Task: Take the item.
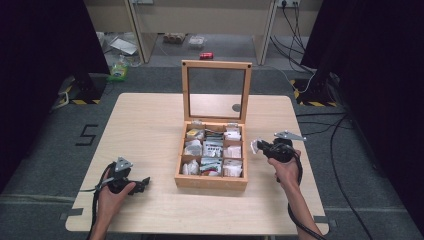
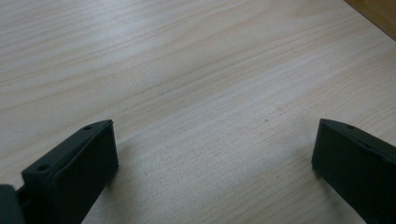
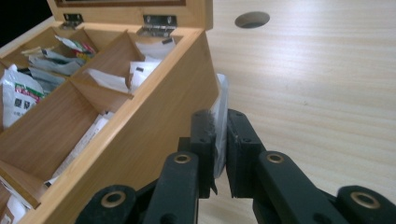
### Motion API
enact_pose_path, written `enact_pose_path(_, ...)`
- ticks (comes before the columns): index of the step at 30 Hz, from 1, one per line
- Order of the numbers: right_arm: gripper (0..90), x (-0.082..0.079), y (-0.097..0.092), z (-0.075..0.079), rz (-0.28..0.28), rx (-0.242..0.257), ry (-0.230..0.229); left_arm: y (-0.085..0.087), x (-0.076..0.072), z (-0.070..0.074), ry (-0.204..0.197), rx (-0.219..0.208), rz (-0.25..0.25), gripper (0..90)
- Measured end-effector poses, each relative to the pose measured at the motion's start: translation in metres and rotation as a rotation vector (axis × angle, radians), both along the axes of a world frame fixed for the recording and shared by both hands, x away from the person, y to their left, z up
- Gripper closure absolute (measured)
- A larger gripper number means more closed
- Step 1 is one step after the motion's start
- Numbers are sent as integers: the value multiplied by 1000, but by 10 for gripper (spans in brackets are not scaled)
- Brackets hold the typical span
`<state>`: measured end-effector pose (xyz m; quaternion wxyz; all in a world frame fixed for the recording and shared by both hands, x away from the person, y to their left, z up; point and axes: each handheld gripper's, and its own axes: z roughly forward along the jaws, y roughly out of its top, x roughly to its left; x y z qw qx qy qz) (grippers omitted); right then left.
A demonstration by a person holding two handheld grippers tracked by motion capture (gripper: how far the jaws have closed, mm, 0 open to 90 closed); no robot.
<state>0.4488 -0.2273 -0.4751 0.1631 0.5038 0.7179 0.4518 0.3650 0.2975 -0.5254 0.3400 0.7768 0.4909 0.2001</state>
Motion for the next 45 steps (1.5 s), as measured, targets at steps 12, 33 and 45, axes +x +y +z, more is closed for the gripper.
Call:
enact_pose_path(12,826,2,3,-10,5,-19,30,0,0,0,0,0,0,0)
enact_pose_path(33,777,3,1,-14,-2,-33,42,0,0,0,0,0,0,0)
enact_pose_path(45,744,4,-6,-11,-28,-38,37,0,0,0,0,0,0,0)
